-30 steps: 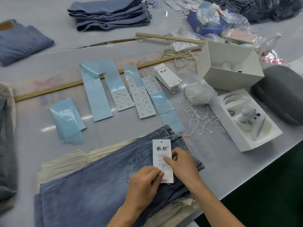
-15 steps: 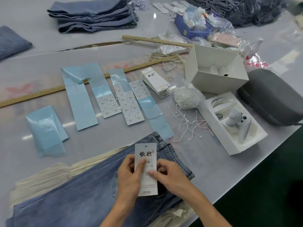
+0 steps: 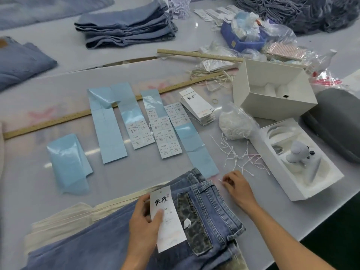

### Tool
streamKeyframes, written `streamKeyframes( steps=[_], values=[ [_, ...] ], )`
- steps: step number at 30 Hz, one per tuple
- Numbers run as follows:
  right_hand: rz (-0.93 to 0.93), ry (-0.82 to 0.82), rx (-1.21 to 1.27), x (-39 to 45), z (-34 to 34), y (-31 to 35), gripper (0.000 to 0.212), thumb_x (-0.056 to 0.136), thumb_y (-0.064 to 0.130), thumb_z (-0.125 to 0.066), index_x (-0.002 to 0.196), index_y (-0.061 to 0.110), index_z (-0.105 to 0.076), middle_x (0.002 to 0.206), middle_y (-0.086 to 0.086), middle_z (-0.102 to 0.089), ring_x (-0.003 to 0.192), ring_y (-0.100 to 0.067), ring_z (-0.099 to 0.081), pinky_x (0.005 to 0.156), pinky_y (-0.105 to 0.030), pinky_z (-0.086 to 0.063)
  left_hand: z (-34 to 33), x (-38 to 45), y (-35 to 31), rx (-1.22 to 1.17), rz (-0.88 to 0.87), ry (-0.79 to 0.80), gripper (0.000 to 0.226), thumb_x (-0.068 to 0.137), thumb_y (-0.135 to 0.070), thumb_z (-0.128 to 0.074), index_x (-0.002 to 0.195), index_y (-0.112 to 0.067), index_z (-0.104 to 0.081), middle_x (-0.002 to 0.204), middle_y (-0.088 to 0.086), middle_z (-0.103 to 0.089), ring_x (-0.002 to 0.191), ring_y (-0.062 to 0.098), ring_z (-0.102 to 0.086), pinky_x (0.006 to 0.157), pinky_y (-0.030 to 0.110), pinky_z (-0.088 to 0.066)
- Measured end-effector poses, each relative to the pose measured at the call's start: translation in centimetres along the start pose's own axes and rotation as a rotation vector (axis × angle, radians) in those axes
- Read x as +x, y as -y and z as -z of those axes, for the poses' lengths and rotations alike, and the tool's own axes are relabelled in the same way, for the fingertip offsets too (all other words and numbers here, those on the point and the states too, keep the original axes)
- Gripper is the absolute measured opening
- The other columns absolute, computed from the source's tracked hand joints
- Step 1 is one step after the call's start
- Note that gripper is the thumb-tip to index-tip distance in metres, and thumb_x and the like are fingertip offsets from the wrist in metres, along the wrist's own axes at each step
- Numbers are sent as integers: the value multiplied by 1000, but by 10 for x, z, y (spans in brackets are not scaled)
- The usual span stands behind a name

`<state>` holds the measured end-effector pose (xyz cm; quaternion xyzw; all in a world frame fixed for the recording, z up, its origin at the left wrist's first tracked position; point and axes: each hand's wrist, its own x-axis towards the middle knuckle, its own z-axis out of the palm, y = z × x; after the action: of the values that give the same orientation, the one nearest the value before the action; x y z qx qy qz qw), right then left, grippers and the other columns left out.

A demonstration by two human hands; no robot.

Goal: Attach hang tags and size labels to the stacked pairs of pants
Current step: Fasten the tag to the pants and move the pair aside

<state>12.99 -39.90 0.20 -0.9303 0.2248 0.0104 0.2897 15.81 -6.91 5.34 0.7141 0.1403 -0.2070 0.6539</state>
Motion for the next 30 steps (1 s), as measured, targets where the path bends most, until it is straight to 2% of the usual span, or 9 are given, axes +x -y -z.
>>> streamKeyframes(
  steps=[3,5,7,11,16,20,25,28,30],
  values=[
    [25,46,-69,2,-1,3,19,93,7,-66,86,21,-56,91,6,-52,83,-13,-53,74,-25,-40,-1,-2,-5,68,-17,14,55,89,7,-68,108,-43,-56,93,-16,-74,79,6,-73,56,20,-57],
    [-9,48,-18,2,4,21,16,97,7,-61,87,18,-55,90,2,-56,86,-21,-55,74,-30,-42,-3,-5,-11,76,-47,-7,38,95,-5,-67,101,-42,-60,89,-17,-74,75,4,-72,53,16,-53],
    [-26,-39,137,-5,16,52,15,98,9,-62,90,21,-58,86,3,-63,82,-15,-60,72,-24,-48,-5,-9,-19,52,-65,-15,20,99,-21,-65,91,-39,-65,88,-13,-75,73,8,-73,53,17,-52],
    [88,-158,508,-52,41,137,15,88,17,-76,98,28,-74,88,12,-75,83,-6,-71,76,-15,-56,-6,-21,-38,-37,-129,9,19,99,-28,-64,81,-35,-67,86,-3,-78,79,13,-75,57,23,-55],
    [389,-150,402,-110,28,202,16,87,14,-77,104,15,-77,96,12,-74,88,-5,-71,76,-21,-57,0,-45,-61,-100,-297,57,5,94,-40,-63,96,-38,-67,84,-1,-78,75,18,-76,57,26,-59],
    [403,-101,456,-117,19,215,8,97,22,-67,103,20,-70,95,13,-67,86,-9,-67,73,-23,-54,7,-58,-70,-88,-389,46,16,90,-36,-65,104,-43,-65,83,-4,-78,72,15,-76,59,23,-59],
    [412,-191,472,-117,19,221,4,97,25,-63,100,23,-65,91,13,-64,82,-11,-64,72,-15,-49,10,-66,-71,-79,-397,38,12,92,-36,-62,102,-43,-65,87,-6,-77,78,16,-76,58,24,-59],
    [299,-283,560,-113,18,221,5,100,29,-63,98,24,-65,85,12,-65,76,-10,-65,66,-14,-50,10,-66,-71,-91,-339,31,5,93,-39,-61,95,-43,-65,83,0,-77,77,19,-76,56,25,-58],
    [-21,-382,839,-105,17,217,7,98,31,-64,96,25,-66,74,11,-65,63,-5,-61,57,-18,-50,10,-66,-70,-148,-247,38,5,92,-39,-62,89,-42,-64,83,3,-78,76,20,-77,56,26,-59]
  ],
)
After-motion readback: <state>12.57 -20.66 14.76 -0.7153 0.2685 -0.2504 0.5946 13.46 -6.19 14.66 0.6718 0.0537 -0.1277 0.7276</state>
